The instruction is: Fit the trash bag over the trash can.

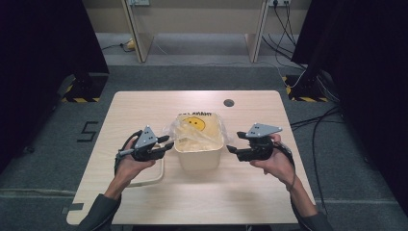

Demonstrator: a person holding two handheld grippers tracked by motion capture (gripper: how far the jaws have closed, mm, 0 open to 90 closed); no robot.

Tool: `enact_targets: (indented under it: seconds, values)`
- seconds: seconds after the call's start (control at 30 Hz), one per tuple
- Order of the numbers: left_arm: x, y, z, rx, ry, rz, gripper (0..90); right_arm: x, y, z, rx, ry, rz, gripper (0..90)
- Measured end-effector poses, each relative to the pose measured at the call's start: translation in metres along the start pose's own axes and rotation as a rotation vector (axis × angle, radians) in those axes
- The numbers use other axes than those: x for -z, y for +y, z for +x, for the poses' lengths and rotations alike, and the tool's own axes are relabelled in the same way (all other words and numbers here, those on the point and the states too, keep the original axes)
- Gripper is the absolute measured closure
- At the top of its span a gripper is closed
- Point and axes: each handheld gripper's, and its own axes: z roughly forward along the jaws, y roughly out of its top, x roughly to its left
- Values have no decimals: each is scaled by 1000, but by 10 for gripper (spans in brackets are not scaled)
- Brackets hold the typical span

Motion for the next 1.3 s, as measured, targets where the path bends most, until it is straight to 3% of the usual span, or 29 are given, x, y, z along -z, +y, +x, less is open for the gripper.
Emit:
enact_targets:
  seconds: [0.1,0.17,0.23,0.33,0.47,0.6,1.03,1.13,1.3]
  values:
    - [0,0,-2,-12,-23,6,786,-13,1,0,90,-5,22,466]
    - [2,0,-3,-21,-30,11,805,-20,3,-3,151,21,38,615]
    - [4,-1,-4,-22,-31,13,830,-23,3,-5,165,42,54,746]
    - [7,-5,-7,-22,-44,20,864,-21,1,-3,170,42,45,844]
    - [4,-13,-9,-21,-64,39,889,-14,-6,9,189,47,39,867]
    - [-1,-17,-13,-14,-84,45,893,-14,-15,22,239,53,65,884]
    - [-7,-21,-16,-31,-91,64,896,-25,-20,44,299,98,120,899]
    - [-9,-25,-16,-16,-101,66,897,-27,-23,44,284,101,123,899]
    - [-13,-27,-16,-34,-99,84,898,-28,-24,44,264,105,127,885]
